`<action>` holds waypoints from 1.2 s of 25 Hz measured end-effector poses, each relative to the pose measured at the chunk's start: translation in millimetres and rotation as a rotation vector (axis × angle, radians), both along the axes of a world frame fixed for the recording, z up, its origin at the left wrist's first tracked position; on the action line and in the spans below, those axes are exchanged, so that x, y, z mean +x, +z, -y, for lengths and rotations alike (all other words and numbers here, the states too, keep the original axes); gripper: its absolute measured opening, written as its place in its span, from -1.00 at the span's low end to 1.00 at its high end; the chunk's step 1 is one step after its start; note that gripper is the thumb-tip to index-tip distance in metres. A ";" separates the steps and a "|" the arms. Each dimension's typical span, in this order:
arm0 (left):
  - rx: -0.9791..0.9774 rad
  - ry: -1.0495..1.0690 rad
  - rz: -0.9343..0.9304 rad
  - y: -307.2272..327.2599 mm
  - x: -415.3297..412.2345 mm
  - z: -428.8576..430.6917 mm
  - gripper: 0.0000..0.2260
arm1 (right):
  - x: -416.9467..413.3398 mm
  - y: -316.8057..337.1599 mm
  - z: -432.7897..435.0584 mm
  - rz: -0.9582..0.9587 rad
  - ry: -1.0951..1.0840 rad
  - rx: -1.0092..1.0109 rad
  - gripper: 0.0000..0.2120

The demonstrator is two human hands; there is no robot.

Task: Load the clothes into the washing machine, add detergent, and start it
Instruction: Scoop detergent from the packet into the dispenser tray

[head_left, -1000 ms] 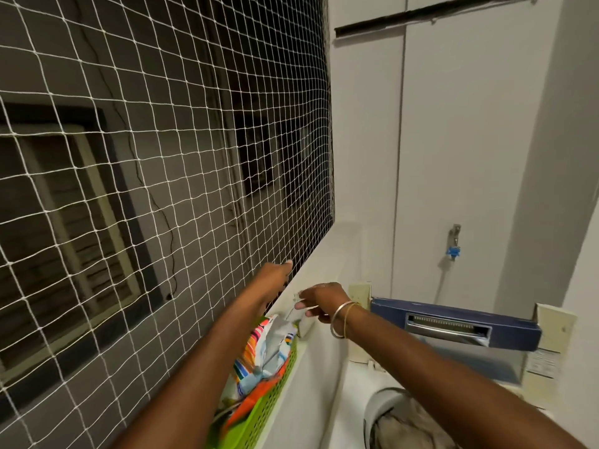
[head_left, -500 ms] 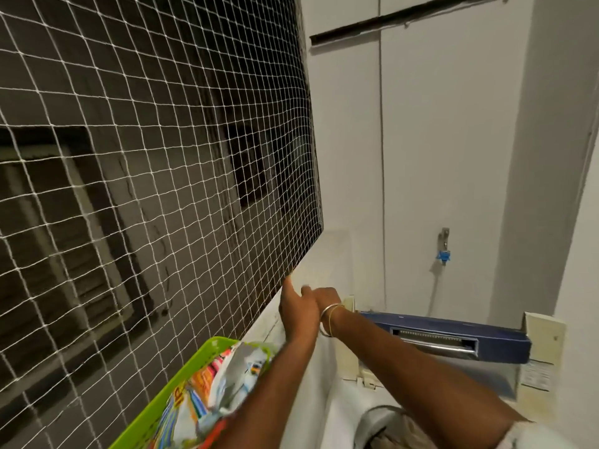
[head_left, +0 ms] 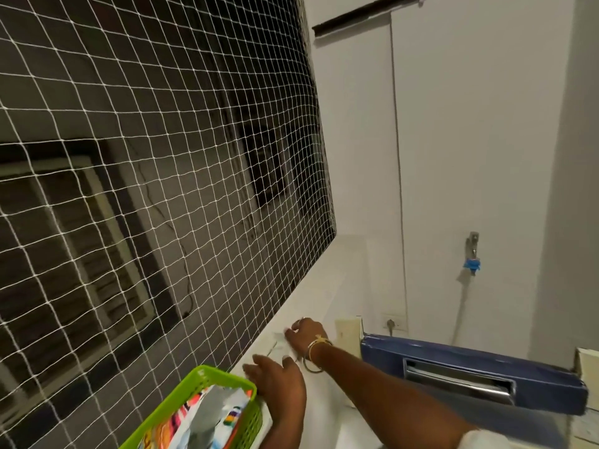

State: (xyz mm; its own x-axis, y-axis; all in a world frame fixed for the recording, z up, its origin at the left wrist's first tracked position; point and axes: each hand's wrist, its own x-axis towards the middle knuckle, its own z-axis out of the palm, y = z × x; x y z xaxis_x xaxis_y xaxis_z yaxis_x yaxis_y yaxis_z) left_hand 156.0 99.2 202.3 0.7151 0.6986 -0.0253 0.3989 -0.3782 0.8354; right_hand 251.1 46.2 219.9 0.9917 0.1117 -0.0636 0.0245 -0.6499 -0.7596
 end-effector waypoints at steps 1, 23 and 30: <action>-0.031 0.021 -0.033 -3.6 4.0 -4.1 -0.36 | 3.0 -1.6 -2.8 0.002 0.004 -0.017 -0.60; -0.299 -0.137 0.236 -4.6 -25.5 21.4 -0.48 | -63.1 5.9 62.8 0.165 -0.306 0.178 -0.81; -0.350 -0.301 0.303 -6.8 -71.4 44.1 -0.58 | -133.8 -12.5 107.1 0.254 -0.524 0.233 -0.93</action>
